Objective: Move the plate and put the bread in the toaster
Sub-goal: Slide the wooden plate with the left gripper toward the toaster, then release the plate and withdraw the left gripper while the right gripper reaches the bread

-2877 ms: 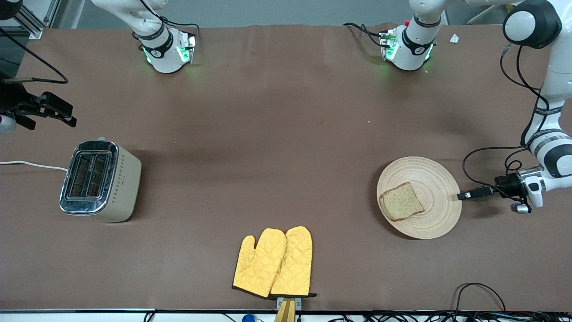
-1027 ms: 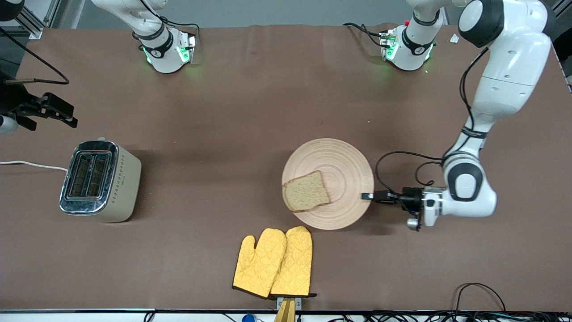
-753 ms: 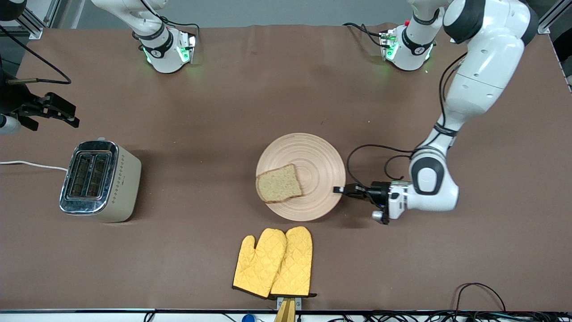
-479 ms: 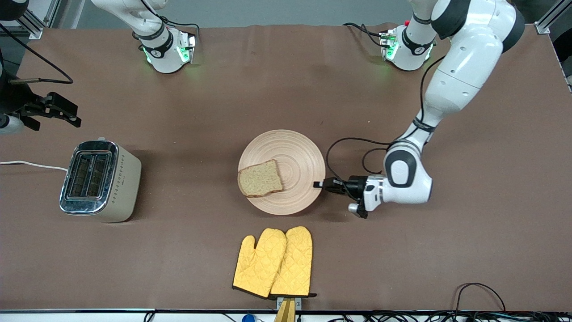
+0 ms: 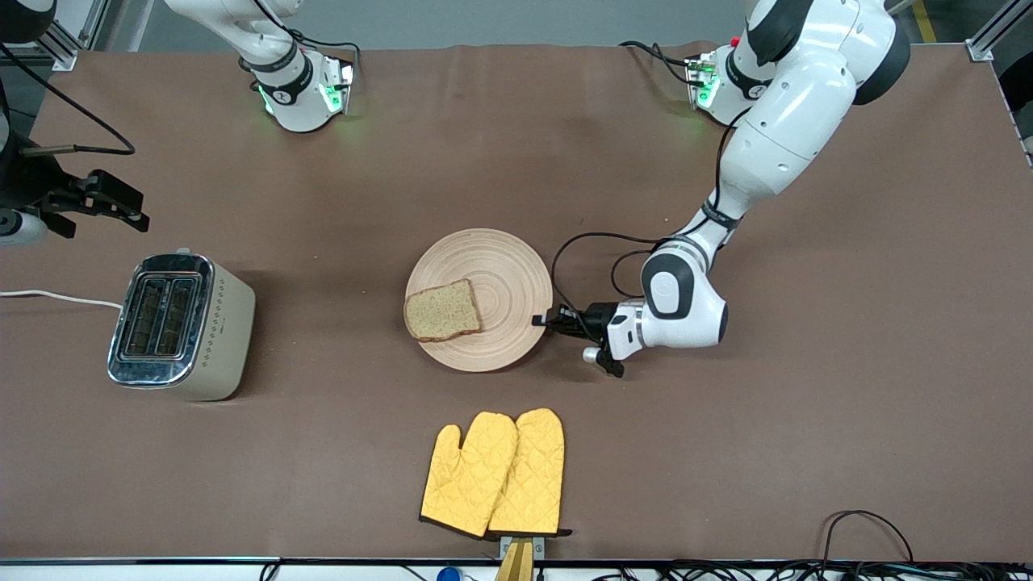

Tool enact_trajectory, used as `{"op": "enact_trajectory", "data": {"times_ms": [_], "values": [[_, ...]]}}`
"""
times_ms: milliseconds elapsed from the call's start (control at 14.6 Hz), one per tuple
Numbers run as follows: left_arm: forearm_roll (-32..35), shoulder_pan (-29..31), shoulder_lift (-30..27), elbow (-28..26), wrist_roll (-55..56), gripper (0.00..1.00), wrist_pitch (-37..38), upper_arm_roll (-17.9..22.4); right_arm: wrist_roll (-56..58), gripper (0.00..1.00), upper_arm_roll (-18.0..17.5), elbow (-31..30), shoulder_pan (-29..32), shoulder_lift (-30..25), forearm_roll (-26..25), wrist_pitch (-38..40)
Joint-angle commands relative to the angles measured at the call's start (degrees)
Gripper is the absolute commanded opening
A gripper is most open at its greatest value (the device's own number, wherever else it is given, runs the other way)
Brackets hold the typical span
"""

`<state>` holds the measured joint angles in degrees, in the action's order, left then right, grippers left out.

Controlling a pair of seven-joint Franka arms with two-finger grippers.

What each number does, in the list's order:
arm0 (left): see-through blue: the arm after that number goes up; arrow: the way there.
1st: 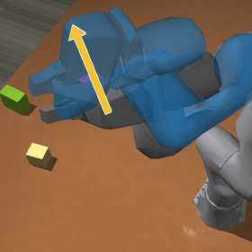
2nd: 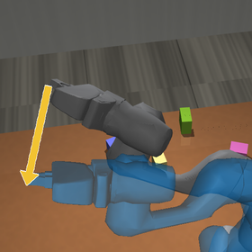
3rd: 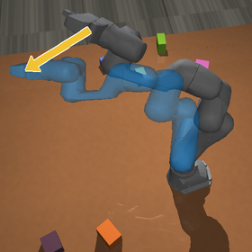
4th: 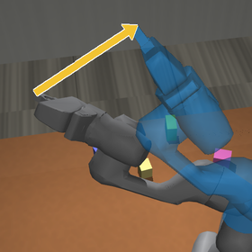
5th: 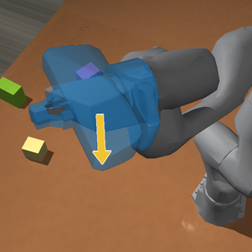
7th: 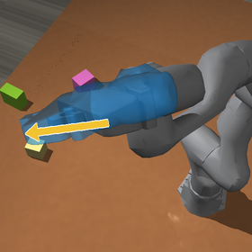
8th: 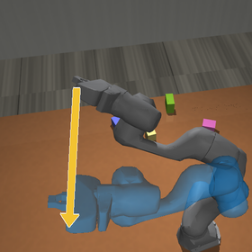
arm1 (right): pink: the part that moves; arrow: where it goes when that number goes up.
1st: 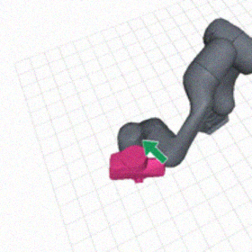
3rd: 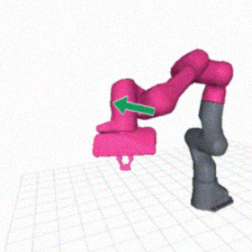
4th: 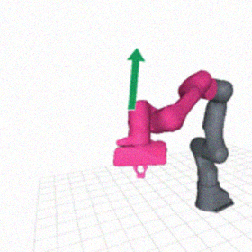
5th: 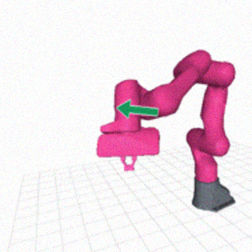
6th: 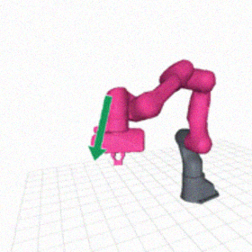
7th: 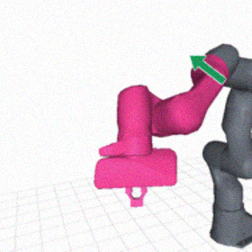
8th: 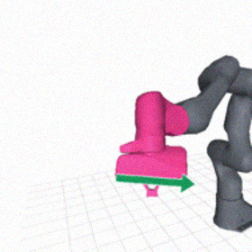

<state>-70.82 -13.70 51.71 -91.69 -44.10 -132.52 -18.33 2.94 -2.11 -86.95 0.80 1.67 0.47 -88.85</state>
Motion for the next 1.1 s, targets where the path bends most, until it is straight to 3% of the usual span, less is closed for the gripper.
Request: {"op": "enact_trajectory", "data": {"times_ms": [0,68,137,205,548,822,1027], "values": [[-1.87,-1.24,-0.82,-0.42,-0.90,0.32,-4.49,-0.39,-0.74,1.00,-0.09,-0.94,-0.10,-0.87,-0.30,-0.27],[-1.87,-1.15,-0.82,-0.68,-0.81,0.58,-5.46,-0.39,-0.74,1.00,-0.09,-0.94,-0.10,-0.79,-0.30,-0.62],[-1.87,-0.89,-1.17,-1.03,-0.46,0.96,-5.82,-0.39,-0.74,1.00,-0.09,-1.03,-0.10,-0.70,-0.30,-0.80],[-1.78,-0.19,-1.26,-1.21,0.24,1.00,-5.91,-0.22,-0.74,1.00,-0.09,-1.11,-0.10,-0.61,-0.30,-0.80],[2.60,7.62,-7.93,-1.65,11.11,1.00,-5.82,1.28,-0.65,1.00,-0.09,-0.41,0.43,-0.44,-0.38,-0.45],[26.54,14.30,-11.97,0.28,28.07,1.00,-5.21,2.68,0.23,1.00,-0.26,-1.28,-0.44,2.02,0.92,-4.03],[44.14,18.18,-15.75,2.73,37.83,1.00,2.31,2.68,-5.02,1.00,-0.18,-9.96,-4.22,2.72,7.26,-13.77]]}}
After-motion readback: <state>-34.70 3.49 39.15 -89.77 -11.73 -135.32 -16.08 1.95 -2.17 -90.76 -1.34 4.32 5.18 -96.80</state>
